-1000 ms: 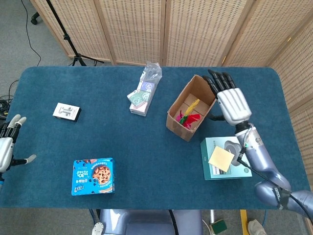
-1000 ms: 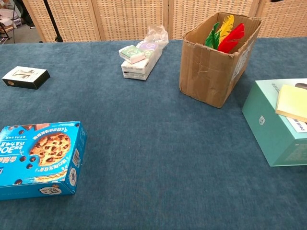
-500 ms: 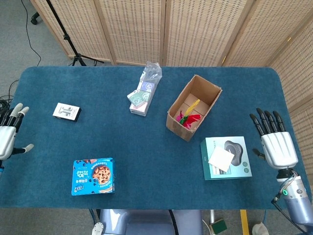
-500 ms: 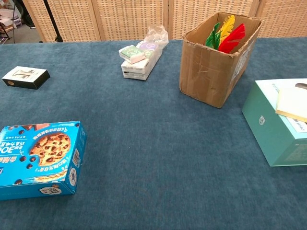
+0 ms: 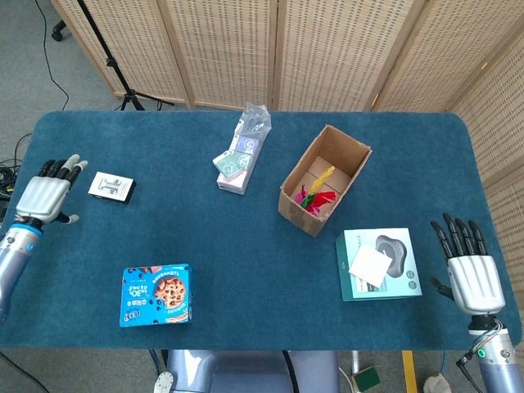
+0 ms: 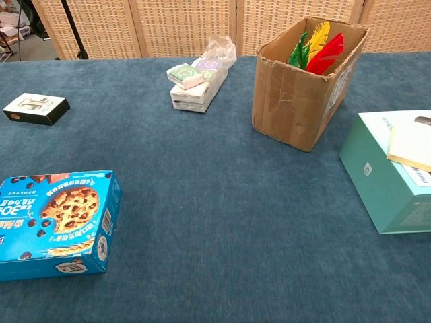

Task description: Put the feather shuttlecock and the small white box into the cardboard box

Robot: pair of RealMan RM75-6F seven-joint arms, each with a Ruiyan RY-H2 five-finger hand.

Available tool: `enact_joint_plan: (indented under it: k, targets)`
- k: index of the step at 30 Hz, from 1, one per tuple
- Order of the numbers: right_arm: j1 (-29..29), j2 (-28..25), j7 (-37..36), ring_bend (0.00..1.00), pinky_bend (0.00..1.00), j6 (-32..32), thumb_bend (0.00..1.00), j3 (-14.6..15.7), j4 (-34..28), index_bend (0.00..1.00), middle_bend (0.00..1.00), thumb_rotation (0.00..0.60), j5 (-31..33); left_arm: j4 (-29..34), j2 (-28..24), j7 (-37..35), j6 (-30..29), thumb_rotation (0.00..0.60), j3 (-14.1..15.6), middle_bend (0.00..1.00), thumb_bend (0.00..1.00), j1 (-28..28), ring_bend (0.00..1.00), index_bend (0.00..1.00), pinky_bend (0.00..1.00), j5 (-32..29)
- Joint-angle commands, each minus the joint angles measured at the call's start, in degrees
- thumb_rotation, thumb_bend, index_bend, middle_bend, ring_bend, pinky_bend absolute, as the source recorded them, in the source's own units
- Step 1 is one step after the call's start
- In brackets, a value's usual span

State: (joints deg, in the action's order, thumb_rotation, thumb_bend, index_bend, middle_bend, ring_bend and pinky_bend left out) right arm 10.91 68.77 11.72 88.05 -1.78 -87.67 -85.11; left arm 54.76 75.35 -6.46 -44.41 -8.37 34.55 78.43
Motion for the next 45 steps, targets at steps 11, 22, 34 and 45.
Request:
enact_joint_plan:
  k: [11,22,34,45]
  targets:
    - [-0.32,-0.35,-0.82,0.0,0.0,-2.44,0.0,-2.88,1.76,0.0,0.0,0.6,3.52,-22.22,15.66,-0.01,17.27,0.6,0.18,0.0,0.0,13.39,0.0,0.0,0.0,-2.91]
    - [-0.61,-0.41,-1.27,0.0,0.0,-2.73,0.0,-4.15,1.49,0.0,0.0,0.6,4.06,-30.99,21.16,-1.29,22.49,0.6,1.38,0.02,0.0,16.38,0.02,0.17,0.21,-2.35]
    - [-0.7,-0.34,-1.37,0.0,0.0,-3.6,0.0,-4.39,1.39,0.0,0.0,0.6,3.83,-34.54,24.06,-2.76,20.01,0.6,2.28,0.47,0.24,16.38,0.37,0.68,0.48,-0.82]
    - [-1.13,-1.09,-2.49,0.0,0.0,-3.3,0.0,-4.65,0.33,0.0,0.0,0.6,3.07,-16.83,15.81,-10.26,0.83,0.6,4.82,0.48,0.24,14.83,0.38,0.69,0.48,7.32]
